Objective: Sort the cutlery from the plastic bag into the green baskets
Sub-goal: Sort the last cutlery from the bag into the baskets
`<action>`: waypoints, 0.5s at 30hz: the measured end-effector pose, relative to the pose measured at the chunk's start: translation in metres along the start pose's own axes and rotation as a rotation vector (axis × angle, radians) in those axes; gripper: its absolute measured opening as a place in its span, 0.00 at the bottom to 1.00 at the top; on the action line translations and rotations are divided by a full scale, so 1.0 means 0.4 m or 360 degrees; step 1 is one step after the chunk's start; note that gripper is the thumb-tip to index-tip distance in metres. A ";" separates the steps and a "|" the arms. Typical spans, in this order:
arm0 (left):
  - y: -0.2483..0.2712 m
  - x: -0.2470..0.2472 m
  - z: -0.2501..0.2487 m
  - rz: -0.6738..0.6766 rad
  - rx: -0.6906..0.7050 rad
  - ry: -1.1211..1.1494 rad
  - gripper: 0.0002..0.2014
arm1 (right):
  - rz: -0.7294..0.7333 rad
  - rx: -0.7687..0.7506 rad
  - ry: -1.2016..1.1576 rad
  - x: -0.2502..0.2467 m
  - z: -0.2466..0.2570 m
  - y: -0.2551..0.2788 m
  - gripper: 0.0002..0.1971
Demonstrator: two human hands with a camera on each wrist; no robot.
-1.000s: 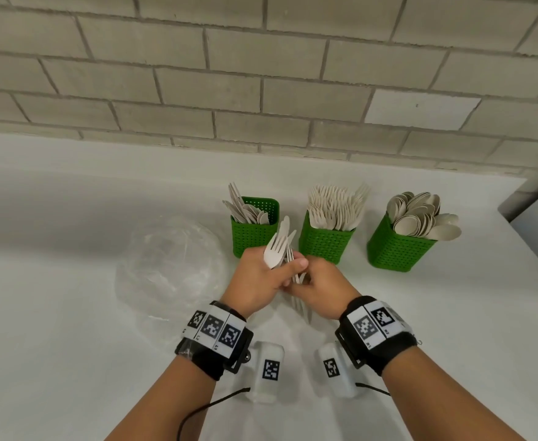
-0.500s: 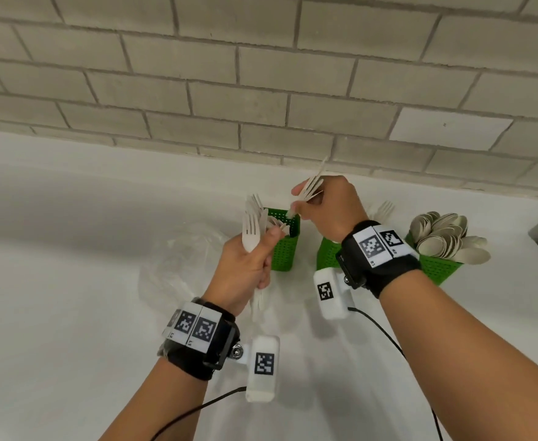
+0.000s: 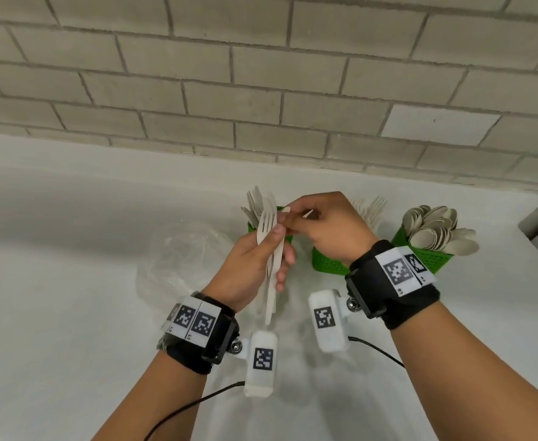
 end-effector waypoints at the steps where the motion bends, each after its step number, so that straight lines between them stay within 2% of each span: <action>1: 0.002 0.005 -0.001 0.0020 -0.0007 -0.0003 0.17 | -0.0100 -0.0018 -0.0070 -0.019 -0.003 0.006 0.07; 4: 0.007 0.017 0.001 0.0069 -0.0024 -0.0033 0.22 | -0.0356 -0.0009 -0.0293 -0.072 -0.013 0.028 0.04; 11: 0.005 0.076 0.005 0.0275 -0.0133 -0.0050 0.31 | -0.0053 0.0033 -0.0507 -0.060 -0.001 0.072 0.04; 15: 0.006 0.082 0.007 0.0306 -0.0188 -0.0044 0.29 | 0.0004 0.0026 -0.0456 -0.054 -0.012 0.082 0.06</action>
Point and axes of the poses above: each hand's wrist, its own y-axis away from the middle knuckle, its own x-axis out of the palm, z = x × y, the point moved 6 cm from there along -y, towards the middle knuckle, and after that the axes turned 6 degrees about -x, right-handed, at the moved point
